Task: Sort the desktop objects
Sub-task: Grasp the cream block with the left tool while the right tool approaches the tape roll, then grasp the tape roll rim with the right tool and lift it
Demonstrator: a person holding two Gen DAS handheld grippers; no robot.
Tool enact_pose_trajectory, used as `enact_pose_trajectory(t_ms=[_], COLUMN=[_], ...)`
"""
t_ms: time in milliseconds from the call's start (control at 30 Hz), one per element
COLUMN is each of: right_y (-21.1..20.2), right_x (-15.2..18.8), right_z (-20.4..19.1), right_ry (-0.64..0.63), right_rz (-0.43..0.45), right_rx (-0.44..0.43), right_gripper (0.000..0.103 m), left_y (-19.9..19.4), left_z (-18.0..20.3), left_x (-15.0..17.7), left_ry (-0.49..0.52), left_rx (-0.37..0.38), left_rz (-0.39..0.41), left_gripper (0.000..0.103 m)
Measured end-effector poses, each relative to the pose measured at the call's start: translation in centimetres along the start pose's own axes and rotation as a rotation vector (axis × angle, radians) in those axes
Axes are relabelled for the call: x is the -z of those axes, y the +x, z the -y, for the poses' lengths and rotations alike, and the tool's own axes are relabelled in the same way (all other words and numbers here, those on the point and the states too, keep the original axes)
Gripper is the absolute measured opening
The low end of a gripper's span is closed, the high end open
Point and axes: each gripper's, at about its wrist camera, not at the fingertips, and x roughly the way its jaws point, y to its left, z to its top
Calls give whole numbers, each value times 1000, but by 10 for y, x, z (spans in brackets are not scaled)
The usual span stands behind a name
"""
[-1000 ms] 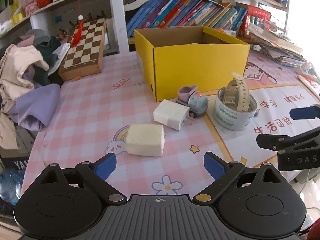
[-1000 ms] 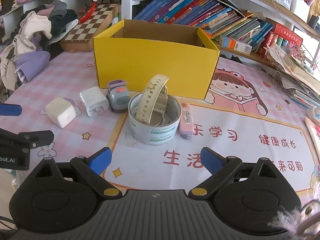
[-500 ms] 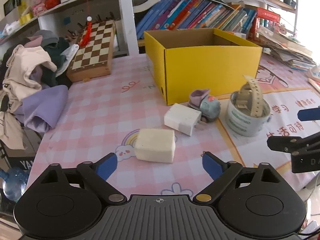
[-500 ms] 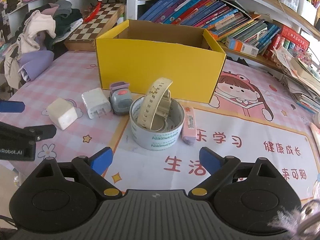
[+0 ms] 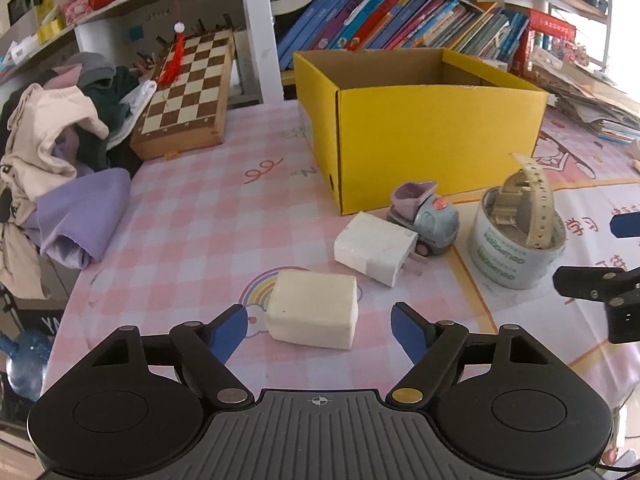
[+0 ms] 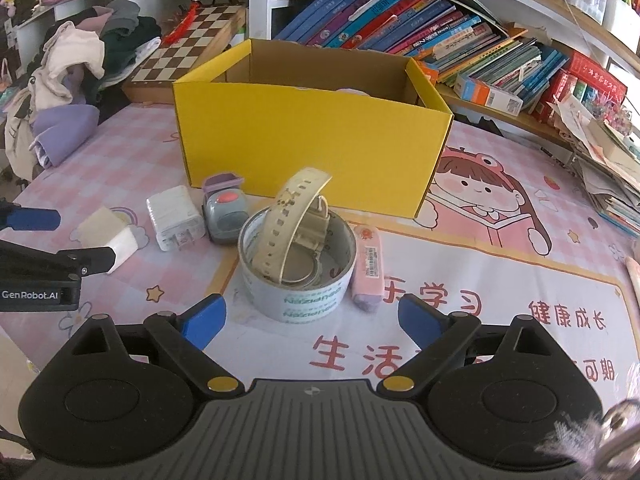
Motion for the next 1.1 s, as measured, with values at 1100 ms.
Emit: enact_pose_trajectory(t_ms=[1100], right_y=[36], right_x=[-17], right_z=[6], right_ry=[-67], right_rz=[-49], right_rx=[-95], right_gripper=[95], left_y=[16], left_z=[-9], left_x=[-7], left_ry=[-114], left_rx=[53], left_rz=[-37], left_gripper=[40])
